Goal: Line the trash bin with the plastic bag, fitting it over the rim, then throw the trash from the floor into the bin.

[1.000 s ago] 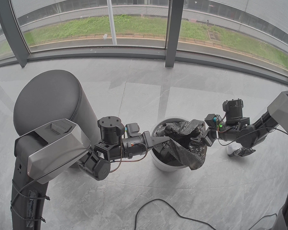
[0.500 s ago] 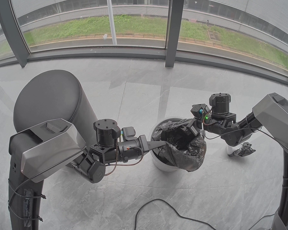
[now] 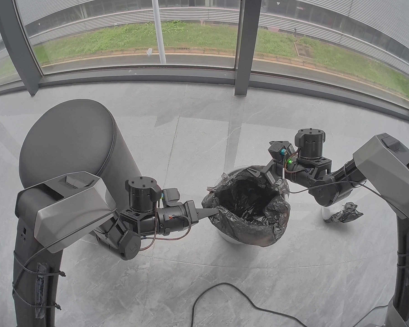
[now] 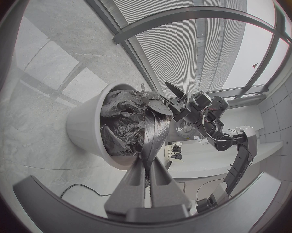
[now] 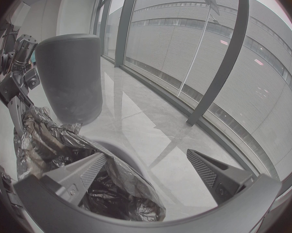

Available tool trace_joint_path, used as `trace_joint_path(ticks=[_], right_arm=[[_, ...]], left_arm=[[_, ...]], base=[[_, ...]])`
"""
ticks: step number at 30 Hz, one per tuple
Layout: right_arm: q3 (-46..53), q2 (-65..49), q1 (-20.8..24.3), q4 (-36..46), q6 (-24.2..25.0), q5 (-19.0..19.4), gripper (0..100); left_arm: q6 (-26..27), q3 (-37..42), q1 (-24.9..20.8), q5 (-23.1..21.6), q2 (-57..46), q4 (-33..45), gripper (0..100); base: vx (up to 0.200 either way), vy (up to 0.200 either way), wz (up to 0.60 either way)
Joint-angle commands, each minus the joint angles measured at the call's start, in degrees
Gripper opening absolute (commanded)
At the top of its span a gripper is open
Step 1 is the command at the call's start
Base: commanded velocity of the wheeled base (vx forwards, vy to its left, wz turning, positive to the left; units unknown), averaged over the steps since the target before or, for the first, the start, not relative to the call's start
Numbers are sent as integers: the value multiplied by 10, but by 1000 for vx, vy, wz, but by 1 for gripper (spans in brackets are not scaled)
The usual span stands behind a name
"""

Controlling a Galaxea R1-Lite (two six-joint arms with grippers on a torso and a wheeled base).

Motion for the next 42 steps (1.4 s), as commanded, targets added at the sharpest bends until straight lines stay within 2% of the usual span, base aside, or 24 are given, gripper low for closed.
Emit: trace_joint_path(ticks=[1,13,14,28,33,35,42], right_arm=[[-27,32,5,-8,9,-1,100],[-80,71,5,-46,21,-3,100],[-81,70,5,-47,21,-3,100],[-108,79,15,-58,50,-8,100],[-138,104,25,-58,54,-15,100],[-144,109,26,-53,55,-20,100],[-79,60,23,-56,55,-21,100]], left_arm=[[4,-1,8,0,0,4,0],[38,-16,25,5,3,51,0],[39,-19,26,6,4,51,100],[41,-55,34,20,15,74,100],[54,-61,35,45,26,85,100],[60,-69,34,75,27,111,100],[85,-100,37,132,39,158,100]], base=[[0,0,0],[0,0,0],[0,0,0],[0,0,0],[0,0,0],[0,0,0],[0,0,0]])
